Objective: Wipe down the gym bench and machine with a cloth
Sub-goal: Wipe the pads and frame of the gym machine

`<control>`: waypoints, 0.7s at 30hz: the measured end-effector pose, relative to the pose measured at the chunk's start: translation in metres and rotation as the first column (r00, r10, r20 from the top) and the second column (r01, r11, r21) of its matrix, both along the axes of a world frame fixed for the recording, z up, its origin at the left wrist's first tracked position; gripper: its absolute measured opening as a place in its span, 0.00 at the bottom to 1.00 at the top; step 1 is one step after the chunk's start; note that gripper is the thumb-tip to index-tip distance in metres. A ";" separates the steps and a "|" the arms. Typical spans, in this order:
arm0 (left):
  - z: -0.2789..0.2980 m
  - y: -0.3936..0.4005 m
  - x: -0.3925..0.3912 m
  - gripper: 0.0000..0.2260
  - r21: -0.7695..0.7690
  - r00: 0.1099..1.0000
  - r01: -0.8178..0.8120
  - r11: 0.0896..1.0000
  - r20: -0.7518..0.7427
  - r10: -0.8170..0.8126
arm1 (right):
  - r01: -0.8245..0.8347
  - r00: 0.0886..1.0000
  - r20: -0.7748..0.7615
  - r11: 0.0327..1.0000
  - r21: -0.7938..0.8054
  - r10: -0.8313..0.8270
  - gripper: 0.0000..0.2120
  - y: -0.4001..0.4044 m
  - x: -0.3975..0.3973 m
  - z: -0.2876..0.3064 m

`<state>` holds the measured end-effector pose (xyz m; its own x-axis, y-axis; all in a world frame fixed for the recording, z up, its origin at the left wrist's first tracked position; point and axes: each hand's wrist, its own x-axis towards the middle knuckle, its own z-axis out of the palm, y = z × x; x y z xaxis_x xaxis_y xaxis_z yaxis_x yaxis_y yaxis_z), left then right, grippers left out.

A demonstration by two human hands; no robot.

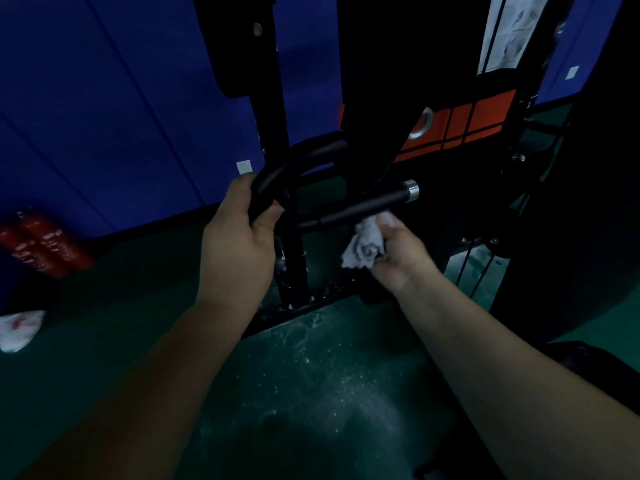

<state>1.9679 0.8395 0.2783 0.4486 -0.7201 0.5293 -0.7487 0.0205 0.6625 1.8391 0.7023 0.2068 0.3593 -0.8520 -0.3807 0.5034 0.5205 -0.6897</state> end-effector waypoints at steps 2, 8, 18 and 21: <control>-0.001 -0.001 0.000 0.09 -0.005 1.000 -0.003 1.000 -0.003 0.003 | 0.051 0.999 0.003 0.999 0.003 -0.051 0.14 -0.016 -0.018 -0.002; -0.004 -0.004 -0.002 0.11 -0.026 0.999 -0.035 0.999 -0.026 0.035 | 0.016 0.994 -0.107 0.997 -0.079 -0.024 0.15 -0.013 -0.016 0.001; 0.002 0.002 -0.004 0.15 0.046 0.997 -0.045 0.998 -0.062 0.048 | -0.356 0.889 -0.392 0.895 -0.267 0.236 0.11 0.054 -0.020 0.017; 0.010 0.010 -0.002 0.20 0.125 0.994 -0.037 0.991 -0.101 0.050 | -0.381 0.884 -0.418 0.842 -0.382 0.210 0.11 0.074 -0.029 0.026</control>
